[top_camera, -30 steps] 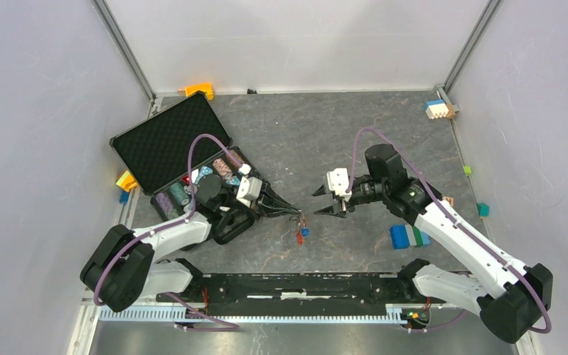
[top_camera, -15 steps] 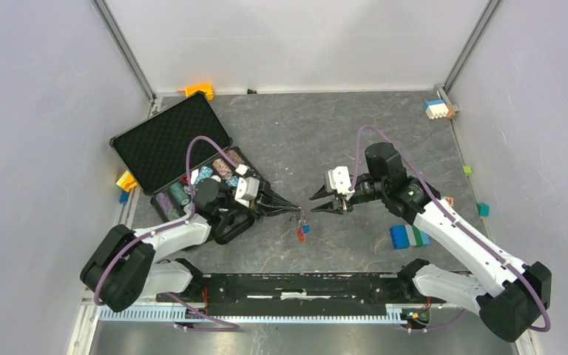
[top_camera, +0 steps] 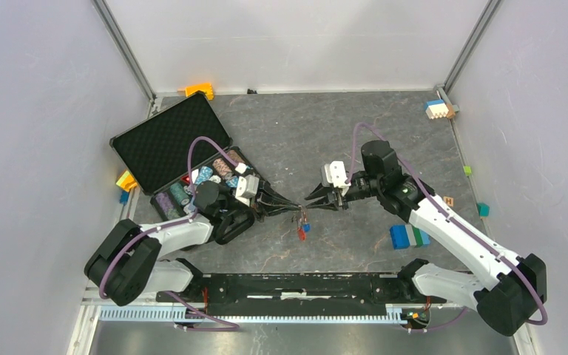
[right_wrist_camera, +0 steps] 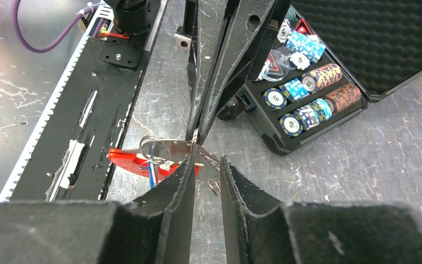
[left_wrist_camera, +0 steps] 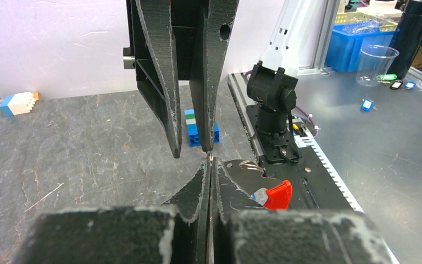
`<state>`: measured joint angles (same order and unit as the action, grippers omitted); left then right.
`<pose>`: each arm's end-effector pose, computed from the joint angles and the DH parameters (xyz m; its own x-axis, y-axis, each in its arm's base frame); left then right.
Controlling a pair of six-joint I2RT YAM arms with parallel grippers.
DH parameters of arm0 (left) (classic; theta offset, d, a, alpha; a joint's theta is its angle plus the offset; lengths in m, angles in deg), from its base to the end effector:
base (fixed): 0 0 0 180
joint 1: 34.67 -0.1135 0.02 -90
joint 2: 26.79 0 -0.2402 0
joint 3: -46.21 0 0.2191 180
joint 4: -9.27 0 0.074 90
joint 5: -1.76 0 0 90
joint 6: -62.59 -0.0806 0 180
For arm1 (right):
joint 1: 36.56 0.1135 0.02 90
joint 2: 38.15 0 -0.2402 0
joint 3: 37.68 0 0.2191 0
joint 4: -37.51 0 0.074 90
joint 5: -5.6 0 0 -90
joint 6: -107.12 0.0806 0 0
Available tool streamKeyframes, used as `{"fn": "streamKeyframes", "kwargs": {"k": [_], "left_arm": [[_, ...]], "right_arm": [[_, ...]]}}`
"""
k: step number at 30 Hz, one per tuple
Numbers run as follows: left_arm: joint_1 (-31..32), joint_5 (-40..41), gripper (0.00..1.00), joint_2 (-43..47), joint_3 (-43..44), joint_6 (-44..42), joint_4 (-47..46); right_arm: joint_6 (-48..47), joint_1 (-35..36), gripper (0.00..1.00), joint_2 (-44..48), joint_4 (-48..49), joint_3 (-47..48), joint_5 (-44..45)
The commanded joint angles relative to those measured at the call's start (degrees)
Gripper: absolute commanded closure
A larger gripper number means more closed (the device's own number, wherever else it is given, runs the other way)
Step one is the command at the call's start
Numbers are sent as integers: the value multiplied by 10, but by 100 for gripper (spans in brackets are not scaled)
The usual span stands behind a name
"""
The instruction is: Put the keys on the keyring
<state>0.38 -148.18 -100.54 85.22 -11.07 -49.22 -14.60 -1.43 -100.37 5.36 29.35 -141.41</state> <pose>0.1544 -0.1935 0.2653 0.0530 -0.2093 -0.9764 0.9911 -0.1081 0.0770 0.1501 0.1883 0.2902 0.1656 -0.2335 -0.9581 -0.9823 -0.1249 -0.1394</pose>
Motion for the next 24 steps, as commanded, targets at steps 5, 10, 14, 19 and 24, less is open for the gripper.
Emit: {"fn": "streamKeyframes", "kwargs": {"k": [5, 10, 14, 19, 24], "left_arm": [[-2, 20, 98, -1, 1, 20, -54], [-2, 26, 98, -1, 1, 19, -54], [-1, 29, 98, -2, 1, 19, -53], [-2, 26, 98, -3, 0, 17, -53], [-2, 25, 98, -3, 0, 17, -53]], "right_arm": [[6, 12, 72, -4, 22, 0, -20], [3, 14, 72, -2, 22, -4, -22], [4, 16, 73, -2, 22, -6, -22], [16, 17, 77, -5, 34, -5, -17], [18, 17, 80, -7, 35, -6, -14]]}}
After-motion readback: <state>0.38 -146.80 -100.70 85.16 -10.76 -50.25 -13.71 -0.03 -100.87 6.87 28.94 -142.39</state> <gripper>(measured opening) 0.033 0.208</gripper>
